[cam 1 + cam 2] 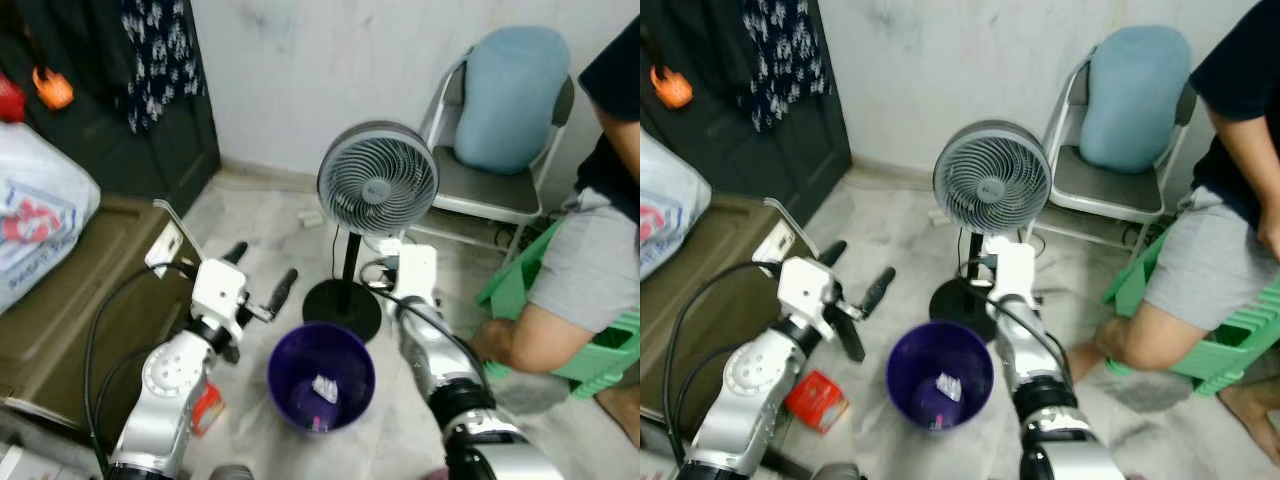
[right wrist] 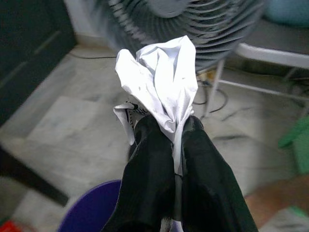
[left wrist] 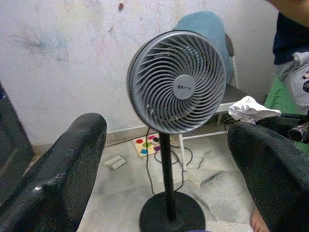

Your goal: Clean up the room

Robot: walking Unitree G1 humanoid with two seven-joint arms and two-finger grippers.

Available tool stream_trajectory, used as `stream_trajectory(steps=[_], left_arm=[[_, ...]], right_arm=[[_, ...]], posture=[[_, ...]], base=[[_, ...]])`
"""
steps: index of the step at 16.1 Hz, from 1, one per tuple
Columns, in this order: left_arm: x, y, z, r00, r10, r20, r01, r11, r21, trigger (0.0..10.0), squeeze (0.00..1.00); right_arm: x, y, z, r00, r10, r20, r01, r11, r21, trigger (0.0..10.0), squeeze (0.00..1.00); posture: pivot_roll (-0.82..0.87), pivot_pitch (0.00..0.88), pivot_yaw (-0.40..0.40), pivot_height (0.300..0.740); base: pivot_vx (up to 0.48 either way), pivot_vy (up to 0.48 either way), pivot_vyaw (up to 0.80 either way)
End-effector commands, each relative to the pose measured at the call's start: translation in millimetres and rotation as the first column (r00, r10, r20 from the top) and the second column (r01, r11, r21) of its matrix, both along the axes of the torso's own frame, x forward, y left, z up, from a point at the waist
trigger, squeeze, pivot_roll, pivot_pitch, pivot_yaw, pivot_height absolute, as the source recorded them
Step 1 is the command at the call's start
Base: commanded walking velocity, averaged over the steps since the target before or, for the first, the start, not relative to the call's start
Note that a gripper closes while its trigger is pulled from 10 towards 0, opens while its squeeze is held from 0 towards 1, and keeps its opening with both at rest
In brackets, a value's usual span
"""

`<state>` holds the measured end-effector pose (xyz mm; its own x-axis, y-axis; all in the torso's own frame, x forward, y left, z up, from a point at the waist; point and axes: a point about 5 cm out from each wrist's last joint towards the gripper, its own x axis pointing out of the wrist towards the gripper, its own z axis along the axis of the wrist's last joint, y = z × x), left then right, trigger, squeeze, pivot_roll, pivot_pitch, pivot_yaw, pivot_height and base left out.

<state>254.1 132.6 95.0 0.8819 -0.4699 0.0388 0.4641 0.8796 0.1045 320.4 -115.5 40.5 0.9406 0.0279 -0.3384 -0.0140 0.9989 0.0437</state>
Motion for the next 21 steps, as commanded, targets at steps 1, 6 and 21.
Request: stream_trajectory(steps=[1,6,21], left_arm=[[0.8,-0.5,0.0,1.0,-0.002,0.001,0.002,1.0,0.016,10.0,0.0],[-15.4,9.1,3.4,0.994,-0.109,0.011,0.107,0.985,0.137,10.0,0.0],[-74.9,46.3,23.7,0.983,-0.163,-0.089,0.182,0.935,0.305,10.0,0.0]], right_arm=[[3.6,5.2,5.0,1.0,0.024,0.018,-0.024,1.0,-0.005,10.0,0.0],[-9.7,4.1,-16.9,0.994,-0.04,-0.106,0.038,0.999,-0.023,10.0,0.0],[-12.4,17.4,-28.9,0.971,-0.139,-0.194,0.129,0.99,-0.066,10.0,0.0]], posture=[[0.15,0.0,-0.02,0.74],[0.2,0.0,-0.002,0.74],[0.36,0.126,0.127,0.74]], base=[[0.0,0.0,0.0],[0.0,0.0,0.0],[0.0,0.0,0.0]])
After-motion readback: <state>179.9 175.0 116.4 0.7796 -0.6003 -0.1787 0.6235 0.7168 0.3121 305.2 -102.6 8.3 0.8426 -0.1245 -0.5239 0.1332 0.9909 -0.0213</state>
